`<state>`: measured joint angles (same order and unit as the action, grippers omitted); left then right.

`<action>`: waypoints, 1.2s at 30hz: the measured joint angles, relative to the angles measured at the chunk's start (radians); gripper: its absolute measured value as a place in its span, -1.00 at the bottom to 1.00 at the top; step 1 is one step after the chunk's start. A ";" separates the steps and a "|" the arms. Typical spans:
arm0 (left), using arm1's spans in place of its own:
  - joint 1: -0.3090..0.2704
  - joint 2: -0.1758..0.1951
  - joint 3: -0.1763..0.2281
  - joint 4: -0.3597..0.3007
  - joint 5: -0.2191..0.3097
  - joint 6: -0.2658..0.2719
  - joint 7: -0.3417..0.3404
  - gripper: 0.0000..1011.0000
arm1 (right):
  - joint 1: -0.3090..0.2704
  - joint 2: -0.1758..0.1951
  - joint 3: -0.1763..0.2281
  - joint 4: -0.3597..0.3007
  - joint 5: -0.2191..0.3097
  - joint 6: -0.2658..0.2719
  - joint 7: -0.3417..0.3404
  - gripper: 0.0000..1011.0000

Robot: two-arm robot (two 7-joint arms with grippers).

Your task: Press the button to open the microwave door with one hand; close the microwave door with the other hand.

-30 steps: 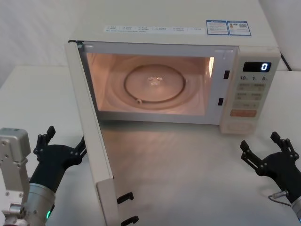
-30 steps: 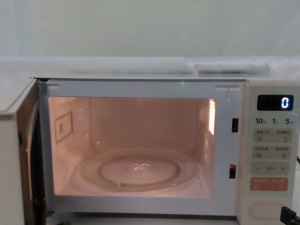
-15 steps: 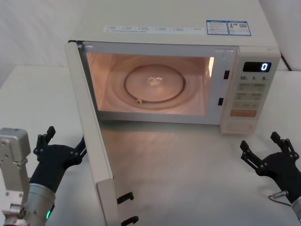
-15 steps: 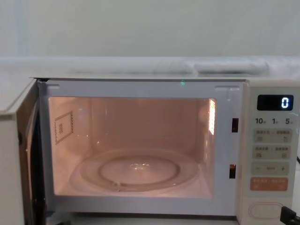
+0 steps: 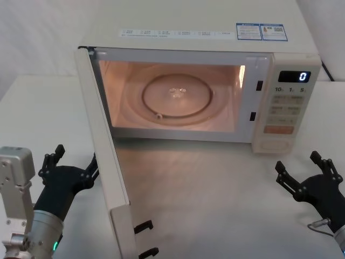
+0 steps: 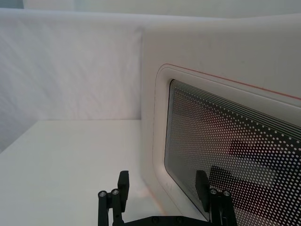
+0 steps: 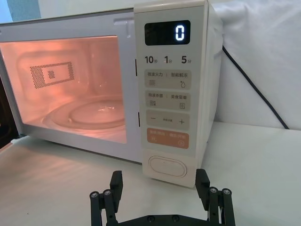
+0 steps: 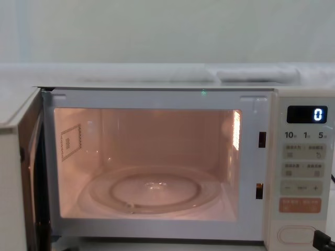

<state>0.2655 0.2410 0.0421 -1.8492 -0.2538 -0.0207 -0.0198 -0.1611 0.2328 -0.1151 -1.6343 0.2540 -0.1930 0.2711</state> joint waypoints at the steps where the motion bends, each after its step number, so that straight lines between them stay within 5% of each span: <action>1: 0.000 0.000 0.000 0.000 0.000 0.000 0.000 0.85 | 0.000 0.000 0.000 0.000 0.000 0.000 0.000 0.98; 30: 0.000 0.000 0.000 0.000 0.000 0.000 0.000 -0.97 | 0.000 0.000 0.000 0.000 0.000 0.000 0.000 0.98; 36: 0.000 0.000 0.000 0.000 0.000 0.000 0.000 -1.00 | 0.000 0.000 0.000 0.000 0.000 0.000 0.000 0.98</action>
<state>0.2655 0.2410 0.0422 -1.8492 -0.2538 -0.0208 -0.0199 -0.1611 0.2328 -0.1152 -1.6343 0.2540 -0.1931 0.2712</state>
